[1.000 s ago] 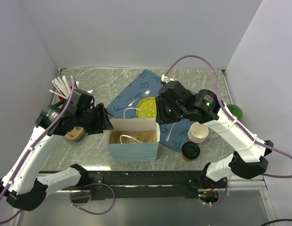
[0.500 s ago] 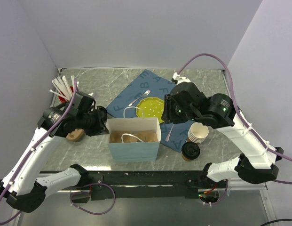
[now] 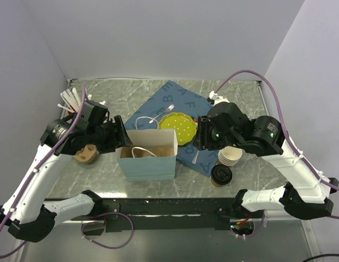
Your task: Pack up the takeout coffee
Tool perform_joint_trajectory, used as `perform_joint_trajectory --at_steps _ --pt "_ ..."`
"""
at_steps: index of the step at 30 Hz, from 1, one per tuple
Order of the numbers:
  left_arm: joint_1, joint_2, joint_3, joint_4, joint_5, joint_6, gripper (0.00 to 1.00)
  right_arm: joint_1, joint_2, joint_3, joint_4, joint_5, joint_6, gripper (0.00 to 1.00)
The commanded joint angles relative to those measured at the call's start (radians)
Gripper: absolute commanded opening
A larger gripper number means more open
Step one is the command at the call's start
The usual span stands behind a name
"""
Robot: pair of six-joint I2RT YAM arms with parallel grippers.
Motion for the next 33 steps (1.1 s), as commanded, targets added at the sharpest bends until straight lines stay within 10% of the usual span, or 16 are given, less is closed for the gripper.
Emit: perform_joint_trajectory --at_steps 1,15,33 --pt "0.000 -0.034 0.019 -0.023 -0.024 -0.015 0.72 -0.004 0.012 0.006 0.054 -0.049 -0.001 0.50" --pt "0.000 -0.009 -0.030 0.029 -0.048 0.015 0.36 -0.030 0.234 0.049 0.160 -0.066 -0.105 0.48" --pt "0.000 -0.044 -0.067 0.033 -0.039 -0.011 0.01 -0.035 0.277 0.089 0.078 -0.015 -0.128 0.00"
